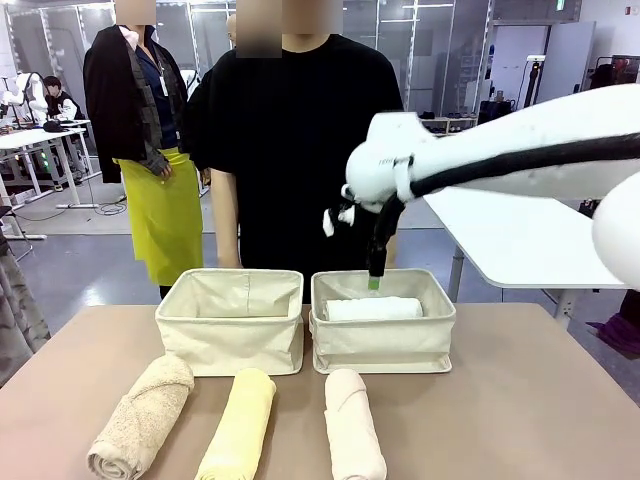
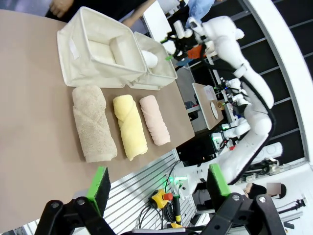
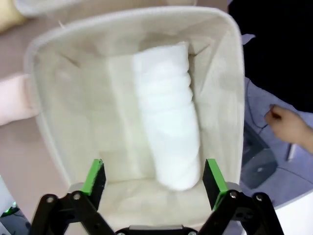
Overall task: Divide the towels into two baskets.
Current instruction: Pick up one hotel-folded towel from the bottom of the table and place it in the Fabric basket indicated by the person.
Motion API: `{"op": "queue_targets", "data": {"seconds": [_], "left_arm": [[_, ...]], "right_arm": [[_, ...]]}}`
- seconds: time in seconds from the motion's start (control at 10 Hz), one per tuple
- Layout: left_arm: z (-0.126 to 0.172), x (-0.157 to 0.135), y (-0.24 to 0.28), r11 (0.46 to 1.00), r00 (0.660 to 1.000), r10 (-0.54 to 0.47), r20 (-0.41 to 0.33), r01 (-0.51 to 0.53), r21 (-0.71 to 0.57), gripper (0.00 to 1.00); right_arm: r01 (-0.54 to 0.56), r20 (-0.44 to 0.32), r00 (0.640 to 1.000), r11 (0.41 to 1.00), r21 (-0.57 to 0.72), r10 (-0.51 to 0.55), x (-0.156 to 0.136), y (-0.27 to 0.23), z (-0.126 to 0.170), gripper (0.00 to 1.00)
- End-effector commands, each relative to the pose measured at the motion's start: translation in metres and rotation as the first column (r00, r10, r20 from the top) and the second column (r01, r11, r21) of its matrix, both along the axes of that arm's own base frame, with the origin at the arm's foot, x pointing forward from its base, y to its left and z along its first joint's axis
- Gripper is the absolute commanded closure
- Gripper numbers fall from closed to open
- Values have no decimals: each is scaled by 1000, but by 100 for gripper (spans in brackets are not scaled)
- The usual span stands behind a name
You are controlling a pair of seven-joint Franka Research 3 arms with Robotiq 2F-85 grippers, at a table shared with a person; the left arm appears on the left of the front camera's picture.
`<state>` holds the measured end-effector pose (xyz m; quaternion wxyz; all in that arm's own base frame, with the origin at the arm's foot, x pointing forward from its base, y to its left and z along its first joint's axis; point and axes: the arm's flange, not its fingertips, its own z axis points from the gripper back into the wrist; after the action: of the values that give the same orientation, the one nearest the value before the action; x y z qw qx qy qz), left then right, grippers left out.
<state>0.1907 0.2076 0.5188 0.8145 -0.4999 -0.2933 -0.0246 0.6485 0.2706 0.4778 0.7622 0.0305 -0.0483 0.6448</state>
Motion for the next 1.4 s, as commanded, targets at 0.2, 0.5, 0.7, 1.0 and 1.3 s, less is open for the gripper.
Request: {"op": "queue_targets", "data": {"seconds": [0.2, 0.5, 0.7, 1.0, 1.3], "left_arm": [[2, -2, 1, 1000, 1000, -5, 9, 5, -10, 0], [2, -2, 1, 1000, 1000, -5, 9, 5, -10, 0], [2, -2, 1, 1000, 1000, -5, 9, 5, -10, 0], [2, -2, 1, 1000, 1000, -5, 9, 5, -10, 0], [2, -2, 1, 1000, 1000, -5, 9, 5, -10, 0]], "right_arm": [[352, -427, 872, 913, 207, -239, -34, -126, 54, 0], [591, -703, 671, 743, 314, -236, -42, -254, 58, 0], [785, -766, 546, 525, 328, -338, -73, -337, 37, 0], [907, -824, 407, 279, 315, -394, -132, -408, 0, 0], [948, -863, 318, 122, 294, -391, -178, -455, -26, 0]]}}
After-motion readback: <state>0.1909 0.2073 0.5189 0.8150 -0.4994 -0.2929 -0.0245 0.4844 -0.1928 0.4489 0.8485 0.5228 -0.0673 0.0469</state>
